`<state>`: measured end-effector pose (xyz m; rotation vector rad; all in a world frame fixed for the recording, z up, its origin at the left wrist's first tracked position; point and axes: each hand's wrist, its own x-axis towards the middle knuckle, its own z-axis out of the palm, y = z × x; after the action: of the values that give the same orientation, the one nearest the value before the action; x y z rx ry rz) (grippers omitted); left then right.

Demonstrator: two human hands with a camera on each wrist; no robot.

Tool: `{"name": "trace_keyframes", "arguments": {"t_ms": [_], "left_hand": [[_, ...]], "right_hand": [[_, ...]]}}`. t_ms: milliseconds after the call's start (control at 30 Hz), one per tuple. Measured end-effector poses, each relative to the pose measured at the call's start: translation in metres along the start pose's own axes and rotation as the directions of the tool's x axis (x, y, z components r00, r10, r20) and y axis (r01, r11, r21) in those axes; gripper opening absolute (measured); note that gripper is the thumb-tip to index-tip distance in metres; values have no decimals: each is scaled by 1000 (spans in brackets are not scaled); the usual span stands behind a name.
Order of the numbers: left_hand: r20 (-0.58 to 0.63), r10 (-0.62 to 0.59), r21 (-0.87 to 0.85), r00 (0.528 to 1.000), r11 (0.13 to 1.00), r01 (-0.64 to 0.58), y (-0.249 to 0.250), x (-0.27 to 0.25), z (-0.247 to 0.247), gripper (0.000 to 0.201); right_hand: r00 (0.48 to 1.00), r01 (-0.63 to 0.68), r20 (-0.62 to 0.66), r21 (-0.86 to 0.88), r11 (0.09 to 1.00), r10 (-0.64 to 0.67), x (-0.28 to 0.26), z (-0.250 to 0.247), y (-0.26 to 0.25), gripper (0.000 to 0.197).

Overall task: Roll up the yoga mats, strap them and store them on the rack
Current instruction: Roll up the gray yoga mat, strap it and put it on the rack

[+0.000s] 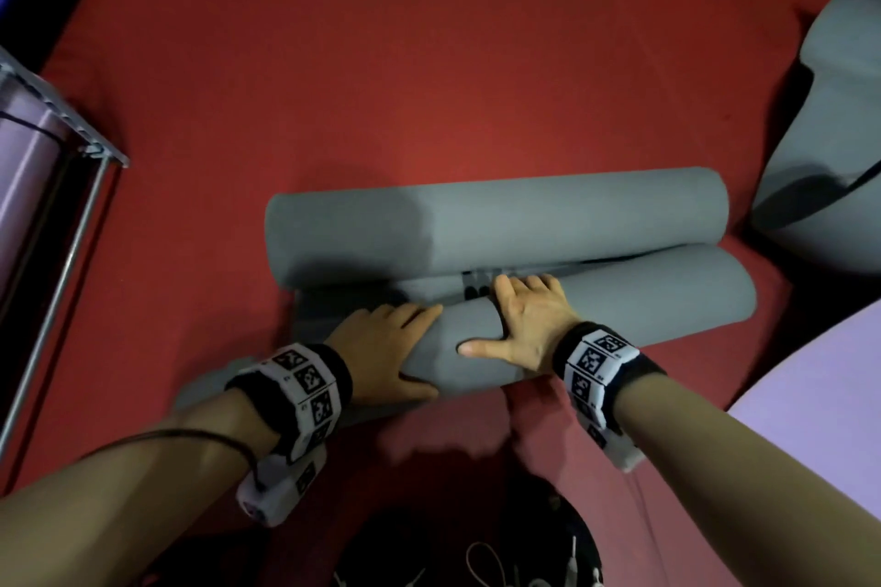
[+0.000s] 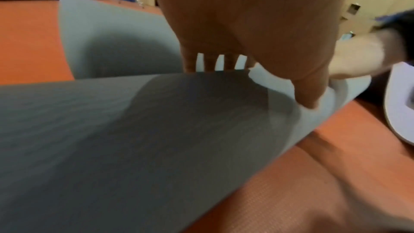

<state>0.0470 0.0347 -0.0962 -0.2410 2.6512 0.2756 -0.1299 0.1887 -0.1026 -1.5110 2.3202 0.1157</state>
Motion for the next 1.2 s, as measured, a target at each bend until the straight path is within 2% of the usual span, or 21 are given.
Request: {"name": "trace_keyframes", "arguments": {"t_ms": [100, 167, 200, 267, 333, 400, 467, 500, 567, 700, 833, 933, 1033, 1133, 1200], "left_hand": [[60, -48, 9, 997, 999, 48, 5, 2, 5, 130], [62, -110, -1, 992, 994, 111, 5, 7, 8, 136], [59, -147, -7, 987, 989, 148, 4, 10, 7, 136], [73, -206, -6, 976, 978, 207, 2, 16, 3, 131], [126, -233, -27, 964, 971, 239, -1, 20, -4, 128], [170, -217, -85, 961, 969, 234, -5, 21, -9, 127], [171, -181, -110, 969, 973, 201, -8, 21, -13, 129], [165, -171, -106, 971, 976, 190, -9, 21, -14, 128], [133, -160, -62, 978, 984, 169, -8, 19, -16, 125], [84, -115, 19, 990, 993, 113, 2, 10, -15, 117], [157, -82, -16, 984, 996, 85, 15, -5, -10, 105], [236, -62, -56, 970, 995, 77, 16, -11, -4, 99], [306, -64, -104, 950, 989, 100, 9, -7, -2, 106], [303, -27, -190, 953, 978, 88, 1, 0, -3, 111], [295, -12, -144, 955, 988, 57, -1, 3, -5, 118]], "right_hand": [[1000, -2, -1, -20, 1000, 2, 7, -2, 0, 125], [998, -60, -18, -86, 995, 59, 8, -5, -4, 132], [994, -106, -34, -104, 989, 103, 8, -6, -9, 129], [978, -188, -113, -106, 976, 176, 4, -5, -20, 112], [966, -206, -172, -54, 977, 195, -3, 0, -28, 96], [980, -144, -148, -57, 988, 134, -10, 8, -24, 99], [996, -55, -77, -174, 983, 42, -12, 17, -13, 119], [998, -45, -42, -229, 972, 37, -11, 18, -9, 123], [997, -81, -41, -240, 967, 73, -10, 17, -9, 119], [995, -70, -77, -184, 981, 56, -21, 19, -8, 115], [996, -35, -92, -167, 985, 20, -43, 24, -14, 114], [999, -21, -49, -151, 988, 14, -55, 28, -21, 111], [1000, -10, 26, -160, 987, 14, -53, 19, -23, 105], [997, 42, 68, -125, 991, -34, -46, 8, -17, 104], [996, 60, 64, -100, 993, -54, -43, 6, -14, 106]]}}
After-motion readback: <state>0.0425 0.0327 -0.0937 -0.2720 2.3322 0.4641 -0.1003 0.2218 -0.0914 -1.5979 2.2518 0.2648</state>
